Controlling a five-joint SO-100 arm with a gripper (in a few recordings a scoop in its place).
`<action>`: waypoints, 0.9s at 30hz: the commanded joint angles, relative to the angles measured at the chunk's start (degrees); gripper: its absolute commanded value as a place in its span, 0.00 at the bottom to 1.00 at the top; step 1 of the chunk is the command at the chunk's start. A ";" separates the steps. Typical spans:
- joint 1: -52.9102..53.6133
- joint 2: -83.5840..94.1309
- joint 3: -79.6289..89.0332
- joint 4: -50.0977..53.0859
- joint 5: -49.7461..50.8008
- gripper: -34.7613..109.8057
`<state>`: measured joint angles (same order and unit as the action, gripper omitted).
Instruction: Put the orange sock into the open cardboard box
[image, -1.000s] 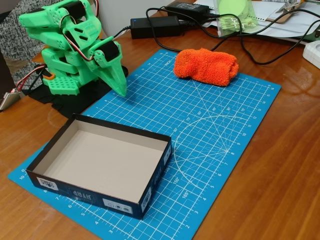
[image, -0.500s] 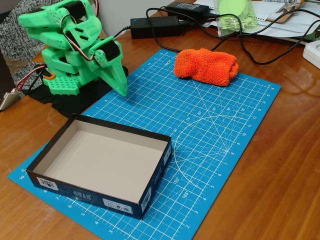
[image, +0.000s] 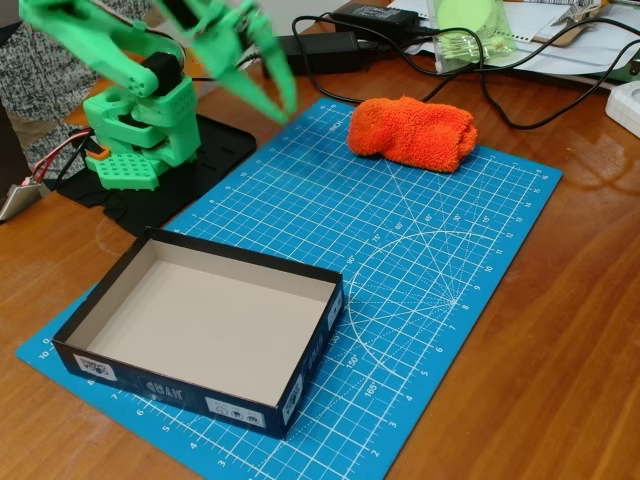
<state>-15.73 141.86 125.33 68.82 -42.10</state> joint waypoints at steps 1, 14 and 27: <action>-6.42 -19.42 -15.64 1.58 -14.77 0.30; -12.92 -41.75 -16.96 -8.88 -42.63 0.47; -17.14 -53.53 -25.58 -27.16 -29.09 0.48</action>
<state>-31.55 87.71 100.99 42.89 -73.30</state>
